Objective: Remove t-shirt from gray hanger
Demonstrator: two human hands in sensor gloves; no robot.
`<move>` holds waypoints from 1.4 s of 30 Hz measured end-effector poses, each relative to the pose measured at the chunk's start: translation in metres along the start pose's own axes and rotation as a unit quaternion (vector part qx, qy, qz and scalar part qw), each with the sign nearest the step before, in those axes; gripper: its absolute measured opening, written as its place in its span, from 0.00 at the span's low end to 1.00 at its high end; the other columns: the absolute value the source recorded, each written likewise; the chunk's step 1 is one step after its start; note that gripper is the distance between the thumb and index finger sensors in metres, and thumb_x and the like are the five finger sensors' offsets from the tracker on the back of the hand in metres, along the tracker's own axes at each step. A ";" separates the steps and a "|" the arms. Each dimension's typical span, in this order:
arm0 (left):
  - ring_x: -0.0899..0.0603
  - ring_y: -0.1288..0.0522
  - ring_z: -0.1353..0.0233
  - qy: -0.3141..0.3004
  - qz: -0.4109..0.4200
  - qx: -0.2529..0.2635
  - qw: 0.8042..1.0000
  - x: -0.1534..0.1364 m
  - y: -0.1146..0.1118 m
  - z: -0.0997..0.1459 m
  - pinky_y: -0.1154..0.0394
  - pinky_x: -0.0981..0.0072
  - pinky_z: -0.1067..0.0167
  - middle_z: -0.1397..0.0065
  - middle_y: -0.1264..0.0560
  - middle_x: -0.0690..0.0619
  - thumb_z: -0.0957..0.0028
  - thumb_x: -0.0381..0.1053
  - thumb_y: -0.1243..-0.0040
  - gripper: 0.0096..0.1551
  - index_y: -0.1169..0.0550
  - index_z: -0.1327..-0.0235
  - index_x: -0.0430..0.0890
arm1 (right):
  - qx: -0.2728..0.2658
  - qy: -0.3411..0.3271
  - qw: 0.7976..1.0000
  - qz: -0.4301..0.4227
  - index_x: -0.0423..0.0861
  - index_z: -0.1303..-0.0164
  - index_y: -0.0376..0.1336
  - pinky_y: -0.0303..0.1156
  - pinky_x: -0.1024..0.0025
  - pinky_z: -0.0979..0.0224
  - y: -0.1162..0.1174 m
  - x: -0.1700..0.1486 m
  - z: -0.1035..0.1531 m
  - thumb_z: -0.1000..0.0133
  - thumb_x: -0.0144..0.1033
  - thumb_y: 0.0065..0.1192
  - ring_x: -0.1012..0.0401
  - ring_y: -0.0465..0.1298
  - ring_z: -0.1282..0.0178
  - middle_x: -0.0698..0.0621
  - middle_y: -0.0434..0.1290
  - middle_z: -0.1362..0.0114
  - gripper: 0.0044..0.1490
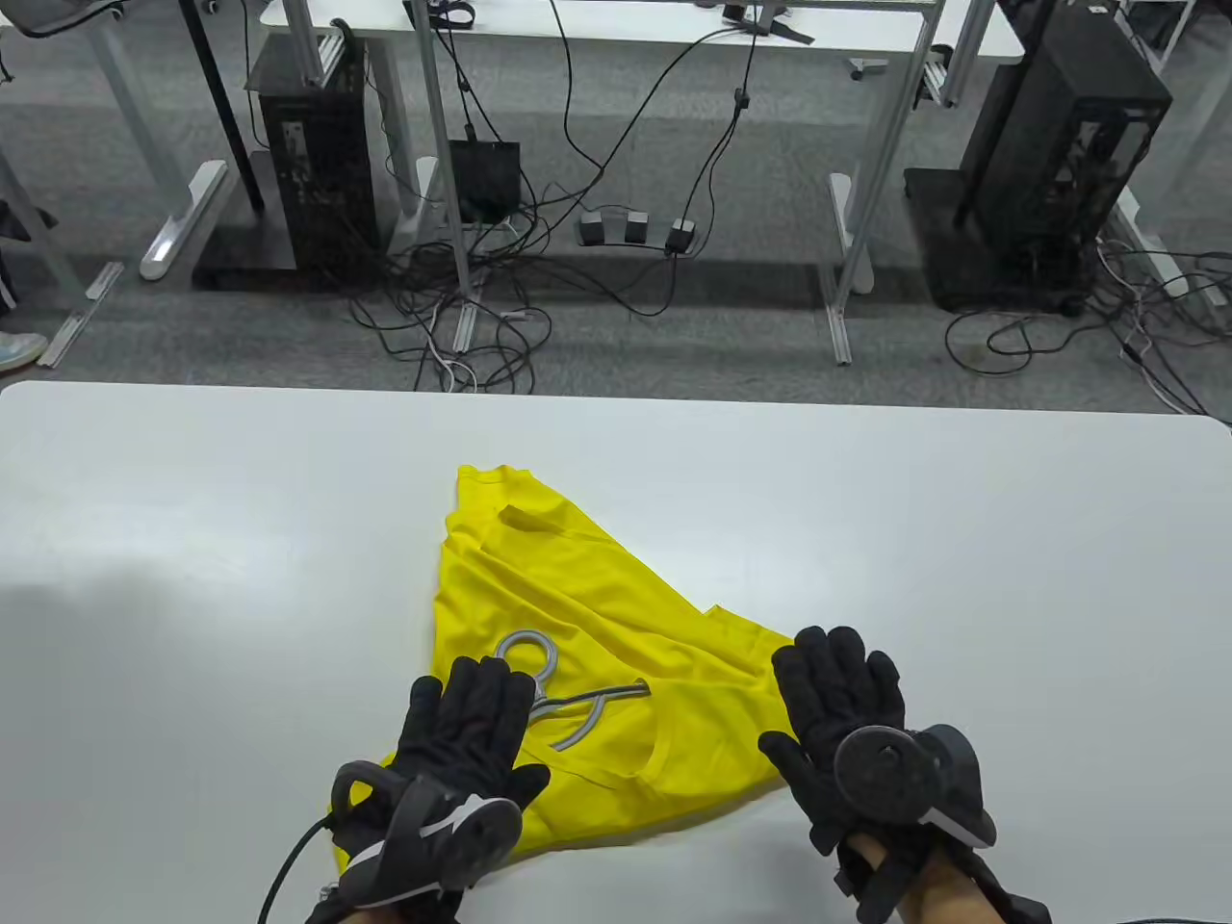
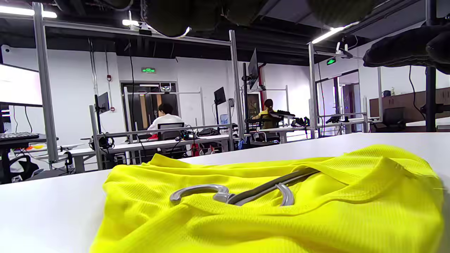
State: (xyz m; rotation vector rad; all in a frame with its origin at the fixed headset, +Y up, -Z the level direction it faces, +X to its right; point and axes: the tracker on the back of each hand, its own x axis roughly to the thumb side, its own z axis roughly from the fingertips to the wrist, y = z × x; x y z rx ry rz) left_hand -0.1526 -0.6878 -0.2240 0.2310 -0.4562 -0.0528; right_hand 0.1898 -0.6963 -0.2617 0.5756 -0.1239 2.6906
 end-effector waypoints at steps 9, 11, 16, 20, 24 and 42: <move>0.31 0.44 0.16 0.003 0.004 -0.003 1.000 -0.001 0.000 0.000 0.49 0.31 0.24 0.15 0.49 0.38 0.45 0.64 0.52 0.48 0.46 0.18 0.41 | 0.010 0.000 1.000 0.001 0.46 0.19 0.41 0.24 0.43 0.27 0.002 0.001 0.000 0.46 0.53 0.48 0.44 0.34 0.17 0.43 0.39 0.14 0.48; 0.31 0.43 0.16 0.008 0.004 -0.003 1.000 -0.002 0.000 0.000 0.49 0.31 0.24 0.15 0.48 0.38 0.45 0.64 0.52 0.48 0.46 0.18 0.41 | 0.012 0.002 1.000 0.001 0.46 0.19 0.42 0.24 0.43 0.26 0.002 0.002 0.000 0.46 0.53 0.49 0.44 0.34 0.17 0.43 0.39 0.14 0.48; 0.31 0.42 0.16 0.035 -0.009 -0.002 0.999 -0.014 -0.002 -0.002 0.48 0.31 0.25 0.15 0.48 0.38 0.44 0.61 0.51 0.46 0.45 0.18 0.40 | 0.015 0.003 1.000 -0.001 0.46 0.19 0.42 0.24 0.43 0.27 0.002 0.003 -0.001 0.46 0.53 0.48 0.44 0.34 0.17 0.43 0.39 0.14 0.48; 0.30 0.37 0.20 0.066 -0.021 -0.008 0.998 -0.030 -0.010 -0.006 0.45 0.31 0.26 0.17 0.43 0.36 0.43 0.58 0.50 0.43 0.42 0.19 0.39 | 0.019 0.000 1.000 0.001 0.46 0.19 0.42 0.24 0.43 0.27 0.004 0.004 -0.002 0.46 0.53 0.48 0.44 0.34 0.17 0.43 0.39 0.14 0.48; 0.31 0.29 0.27 0.093 -0.059 -0.045 0.993 -0.040 -0.032 -0.014 0.39 0.33 0.31 0.22 0.36 0.35 0.43 0.56 0.47 0.39 0.36 0.22 0.38 | 0.026 0.000 1.000 0.002 0.46 0.19 0.42 0.24 0.44 0.27 0.006 0.005 -0.002 0.46 0.53 0.48 0.45 0.34 0.17 0.43 0.39 0.14 0.48; 0.39 0.20 0.45 0.104 -0.076 -0.238 0.963 -0.026 -0.094 -0.029 0.30 0.37 0.38 0.36 0.25 0.39 0.46 0.50 0.37 0.31 0.27 0.33 0.36 | 0.041 -0.003 0.999 -0.004 0.46 0.18 0.42 0.23 0.44 0.27 0.009 0.006 -0.003 0.46 0.54 0.49 0.44 0.34 0.17 0.43 0.40 0.14 0.49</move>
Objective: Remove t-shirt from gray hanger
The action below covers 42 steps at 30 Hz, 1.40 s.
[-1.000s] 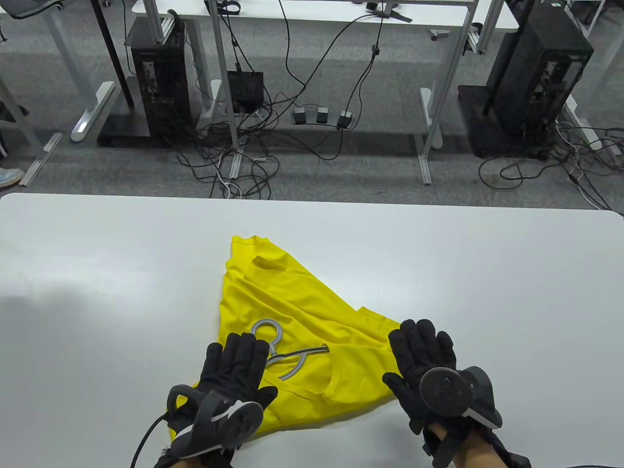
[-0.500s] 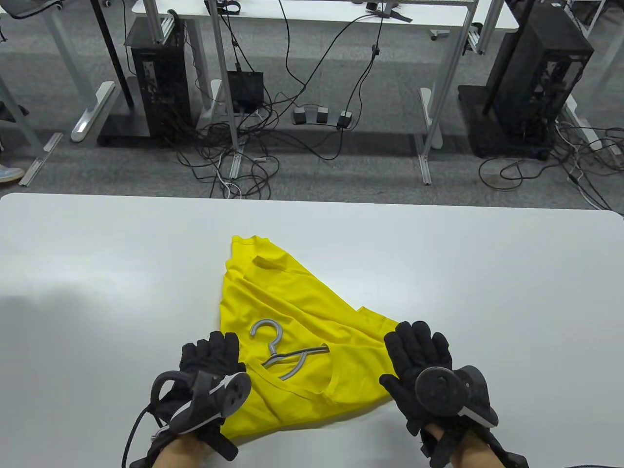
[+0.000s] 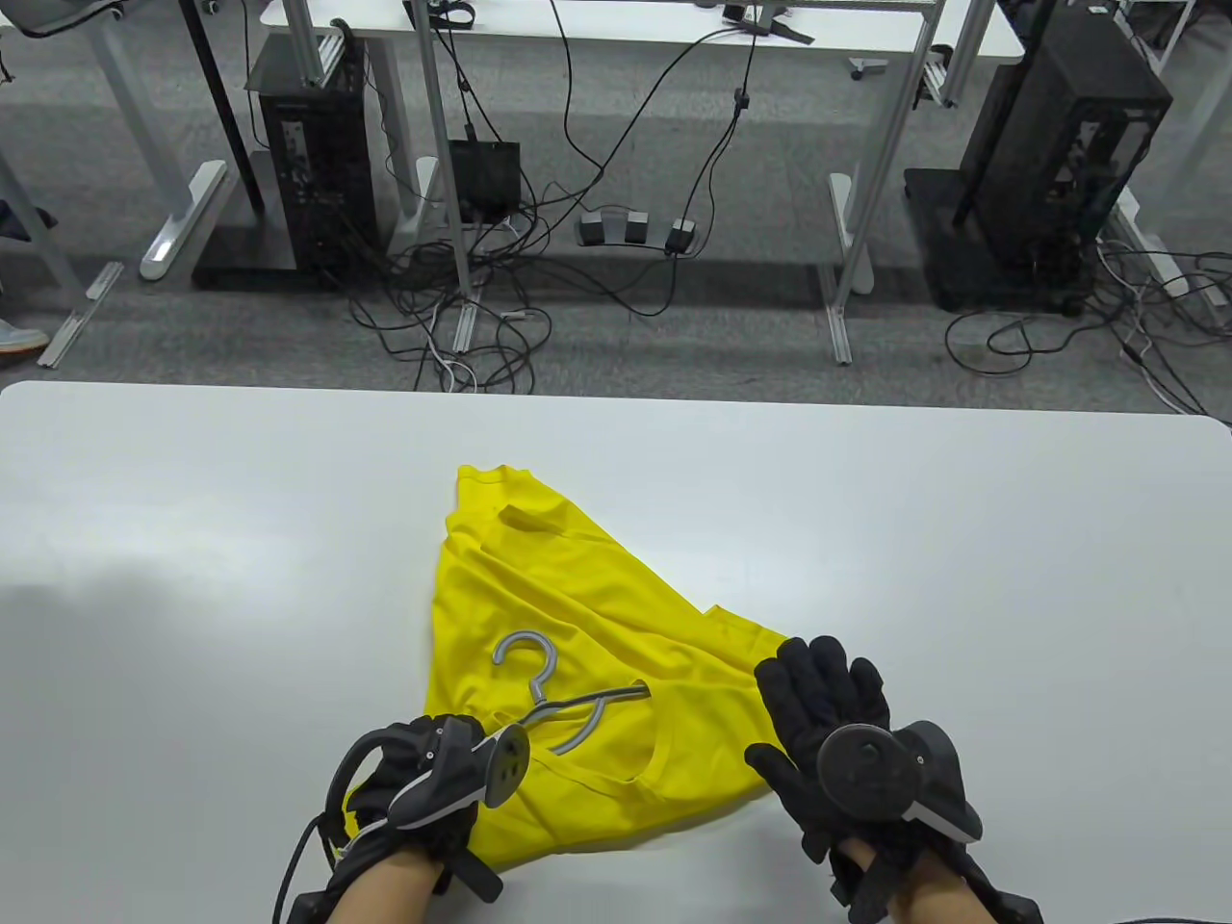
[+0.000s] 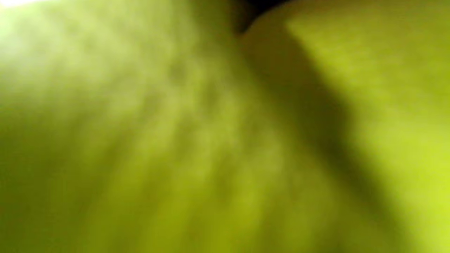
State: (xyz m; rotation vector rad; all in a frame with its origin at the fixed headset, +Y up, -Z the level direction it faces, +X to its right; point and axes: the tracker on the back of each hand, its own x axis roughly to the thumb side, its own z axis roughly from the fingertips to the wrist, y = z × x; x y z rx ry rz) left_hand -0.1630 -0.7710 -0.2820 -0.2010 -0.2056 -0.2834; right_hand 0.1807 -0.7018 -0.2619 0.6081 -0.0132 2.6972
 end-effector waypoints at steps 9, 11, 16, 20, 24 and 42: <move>0.40 0.21 0.43 0.010 0.084 0.175 0.981 -0.010 0.042 0.027 0.30 0.36 0.39 0.35 0.29 0.42 0.48 0.50 0.44 0.31 0.34 0.34 0.38 | 0.003 0.005 1.000 -0.012 0.46 0.18 0.43 0.24 0.43 0.27 0.000 -0.004 0.000 0.46 0.54 0.49 0.44 0.34 0.17 0.43 0.41 0.14 0.48; 0.40 0.20 0.44 -0.012 0.125 0.218 0.968 -0.010 0.054 0.038 0.28 0.37 0.40 0.37 0.28 0.43 0.48 0.49 0.45 0.31 0.34 0.35 0.39 | 0.001 0.004 1.000 -0.019 0.46 0.18 0.43 0.24 0.42 0.27 0.000 -0.004 0.000 0.46 0.54 0.48 0.43 0.34 0.17 0.42 0.41 0.14 0.48; 0.44 0.18 0.48 -0.085 0.144 0.299 0.939 0.000 0.075 0.063 0.24 0.41 0.43 0.40 0.27 0.45 0.49 0.49 0.46 0.30 0.35 0.35 0.40 | -0.006 -0.009 1.000 -0.027 0.51 0.20 0.37 0.32 0.36 0.25 0.003 -0.003 -0.002 0.46 0.54 0.49 0.38 0.37 0.17 0.39 0.43 0.15 0.48; 0.45 0.18 0.48 -0.113 0.159 0.316 0.929 0.007 0.080 0.075 0.24 0.41 0.44 0.41 0.27 0.45 0.49 0.49 0.45 0.30 0.35 0.35 0.40 | -0.085 -0.022 0.996 -0.033 0.46 0.22 0.50 0.50 0.33 0.26 -0.001 -0.005 0.001 0.49 0.48 0.49 0.37 0.64 0.26 0.40 0.67 0.30 0.43; 0.42 0.19 0.47 -0.121 0.207 0.295 0.925 0.008 0.078 0.075 0.26 0.41 0.43 0.39 0.27 0.44 0.46 0.51 0.45 0.30 0.35 0.33 0.41 | -0.141 -0.063 0.988 -0.022 0.47 0.29 0.59 0.58 0.35 0.35 -0.006 0.002 0.004 0.51 0.47 0.51 0.45 0.72 0.47 0.43 0.70 0.42 0.38; 0.42 0.19 0.48 -0.110 0.182 0.349 0.913 -0.003 0.078 0.078 0.26 0.39 0.42 0.41 0.24 0.46 0.50 0.50 0.46 0.27 0.30 0.38 0.43 | -0.219 -0.110 0.966 -0.077 0.41 0.36 0.68 0.61 0.35 0.36 -0.020 0.016 0.018 0.51 0.45 0.53 0.41 0.73 0.39 0.39 0.70 0.32 0.36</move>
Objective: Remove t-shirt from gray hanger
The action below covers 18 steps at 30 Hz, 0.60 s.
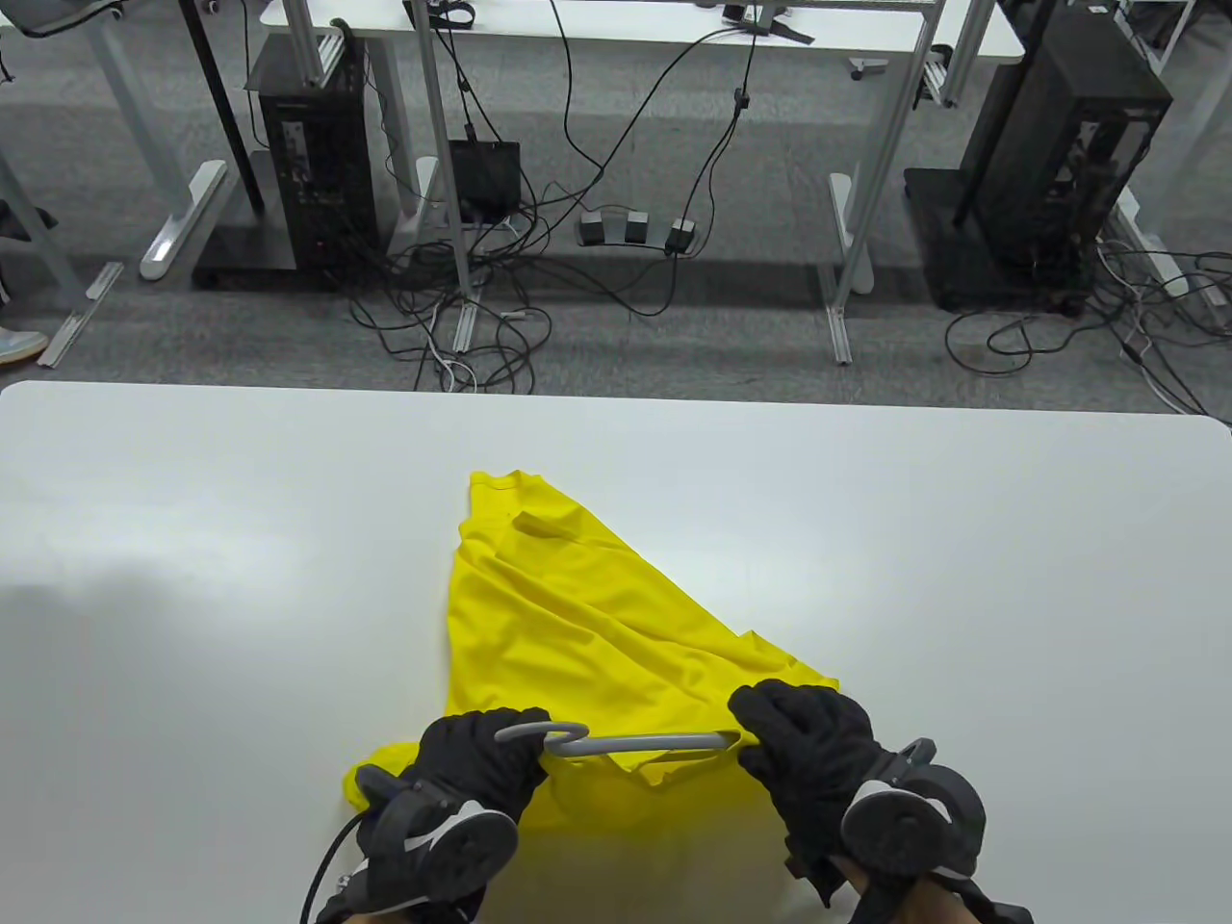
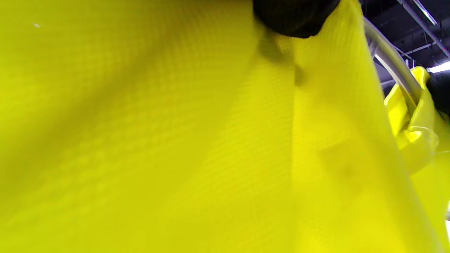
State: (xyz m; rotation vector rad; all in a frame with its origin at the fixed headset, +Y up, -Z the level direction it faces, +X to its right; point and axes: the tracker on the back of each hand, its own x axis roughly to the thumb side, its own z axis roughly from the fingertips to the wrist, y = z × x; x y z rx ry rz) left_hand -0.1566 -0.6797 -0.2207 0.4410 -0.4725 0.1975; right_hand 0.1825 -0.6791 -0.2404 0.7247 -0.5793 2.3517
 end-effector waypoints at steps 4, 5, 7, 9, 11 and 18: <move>0.42 0.19 0.48 0.021 0.007 0.039 0.999 -0.018 0.010 0.004 0.27 0.40 0.42 0.41 0.25 0.47 0.50 0.50 0.47 0.27 0.30 0.38 0.44 | -0.031 0.044 0.998 -0.031 0.42 0.36 0.68 0.61 0.34 0.34 -0.013 -0.019 0.001 0.52 0.43 0.53 0.41 0.73 0.36 0.39 0.69 0.30 0.35; 0.42 0.19 0.48 0.024 0.012 0.047 0.999 -0.021 0.011 0.005 0.27 0.40 0.41 0.41 0.25 0.47 0.50 0.50 0.47 0.26 0.29 0.38 0.44 | -0.035 0.049 0.998 -0.031 0.42 0.36 0.69 0.61 0.34 0.34 -0.015 -0.023 0.002 0.52 0.43 0.54 0.41 0.72 0.36 0.39 0.70 0.30 0.35; 0.43 0.19 0.48 0.029 0.022 0.050 0.998 -0.025 0.013 0.006 0.26 0.40 0.41 0.41 0.24 0.47 0.50 0.50 0.47 0.26 0.29 0.38 0.45 | -0.036 0.049 0.998 -0.015 0.42 0.37 0.69 0.61 0.34 0.34 -0.018 -0.027 0.003 0.52 0.42 0.54 0.41 0.71 0.34 0.39 0.69 0.29 0.35; 0.43 0.19 0.48 0.035 0.033 0.052 0.997 -0.029 0.013 0.006 0.26 0.40 0.42 0.41 0.24 0.47 0.51 0.50 0.47 0.26 0.29 0.38 0.45 | -0.032 0.049 0.998 0.013 0.42 0.38 0.70 0.61 0.34 0.34 -0.018 -0.030 0.003 0.53 0.41 0.55 0.41 0.72 0.34 0.39 0.70 0.30 0.34; 0.44 0.18 0.49 0.064 0.087 0.069 0.992 -0.037 0.016 0.007 0.25 0.41 0.43 0.42 0.24 0.48 0.50 0.50 0.48 0.26 0.30 0.38 0.45 | -0.012 0.051 0.998 0.039 0.43 0.40 0.71 0.62 0.34 0.34 -0.014 -0.035 0.004 0.54 0.41 0.55 0.41 0.72 0.34 0.40 0.71 0.30 0.34; 0.42 0.17 0.52 0.093 0.117 0.041 0.988 -0.033 0.009 0.006 0.24 0.42 0.47 0.43 0.23 0.44 0.49 0.50 0.46 0.27 0.29 0.38 0.42 | 0.061 0.044 0.994 0.080 0.42 0.37 0.70 0.64 0.35 0.36 0.005 -0.032 0.002 0.51 0.43 0.55 0.41 0.74 0.37 0.39 0.72 0.32 0.34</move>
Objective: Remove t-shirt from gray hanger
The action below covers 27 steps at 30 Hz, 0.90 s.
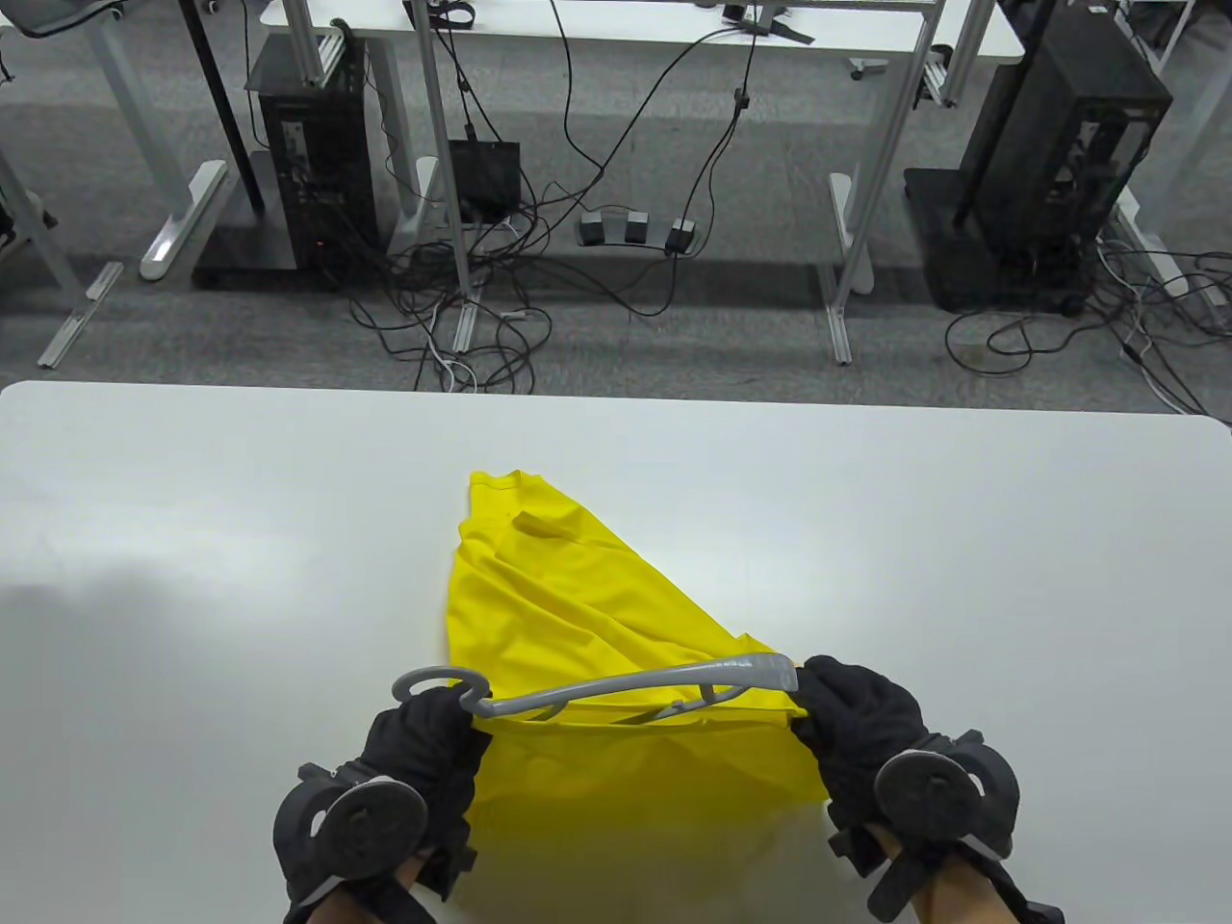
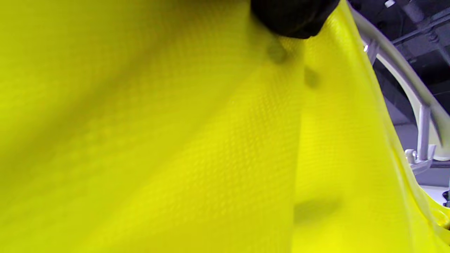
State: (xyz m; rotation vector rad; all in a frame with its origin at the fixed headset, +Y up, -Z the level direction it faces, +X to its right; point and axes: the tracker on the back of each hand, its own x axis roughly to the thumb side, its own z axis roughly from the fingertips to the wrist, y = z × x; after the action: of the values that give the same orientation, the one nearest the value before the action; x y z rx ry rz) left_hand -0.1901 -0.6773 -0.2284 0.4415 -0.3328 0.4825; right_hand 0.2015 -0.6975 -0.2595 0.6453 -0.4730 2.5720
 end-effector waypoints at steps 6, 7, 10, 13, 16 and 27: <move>0.41 0.17 0.53 0.030 0.014 -0.026 0.999 0.001 -0.012 -0.001 0.23 0.41 0.50 0.43 0.23 0.41 0.47 0.50 0.45 0.28 0.29 0.37 0.39 | 0.120 -0.080 0.989 -0.010 0.43 0.32 0.66 0.64 0.36 0.35 0.022 0.030 -0.004 0.49 0.46 0.56 0.42 0.74 0.36 0.39 0.71 0.29 0.36; 0.41 0.17 0.53 0.035 0.011 -0.033 0.999 0.001 -0.015 -0.001 0.23 0.41 0.50 0.43 0.23 0.40 0.47 0.50 0.45 0.28 0.29 0.37 0.39 | 0.146 -0.099 0.984 -0.007 0.44 0.30 0.64 0.63 0.36 0.34 0.025 0.037 -0.004 0.49 0.48 0.56 0.42 0.73 0.35 0.39 0.70 0.28 0.38; 0.40 0.17 0.53 0.035 -0.003 -0.046 0.998 0.002 -0.021 -0.001 0.23 0.41 0.50 0.42 0.23 0.40 0.47 0.50 0.45 0.28 0.29 0.36 0.38 | 0.191 -0.176 0.965 -0.025 0.46 0.25 0.59 0.64 0.37 0.33 0.029 0.054 -0.002 0.53 0.55 0.60 0.43 0.72 0.32 0.40 0.67 0.25 0.46; 0.40 0.17 0.53 0.028 -0.015 -0.060 0.998 0.005 -0.025 -0.002 0.23 0.41 0.50 0.42 0.23 0.39 0.46 0.50 0.44 0.28 0.29 0.36 0.38 | 0.151 -0.227 0.961 -0.047 0.45 0.27 0.61 0.67 0.38 0.35 0.020 0.066 0.001 0.54 0.58 0.61 0.44 0.75 0.36 0.40 0.70 0.28 0.47; 0.39 0.17 0.52 0.005 -0.036 -0.071 0.997 0.013 -0.029 -0.002 0.23 0.40 0.50 0.42 0.23 0.39 0.46 0.50 0.44 0.29 0.28 0.36 0.38 | 0.015 -0.241 0.968 -0.060 0.45 0.27 0.60 0.64 0.39 0.33 0.000 0.069 0.007 0.53 0.55 0.59 0.44 0.72 0.32 0.40 0.68 0.27 0.45; 0.39 0.17 0.50 -0.114 -0.116 -0.081 0.983 0.048 -0.038 0.004 0.24 0.40 0.47 0.41 0.23 0.40 0.47 0.51 0.43 0.28 0.27 0.35 0.40 | 0.103 -0.021 0.993 0.045 0.42 0.20 0.41 0.69 0.37 0.39 0.011 0.032 -0.004 0.51 0.57 0.59 0.42 0.77 0.37 0.36 0.64 0.24 0.57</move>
State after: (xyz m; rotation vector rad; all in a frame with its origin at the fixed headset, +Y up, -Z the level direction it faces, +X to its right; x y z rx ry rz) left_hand -0.1319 -0.6918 -0.2176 0.3712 -0.5315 0.1740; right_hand 0.1694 -0.6940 -0.2491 0.7663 -0.2578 2.7214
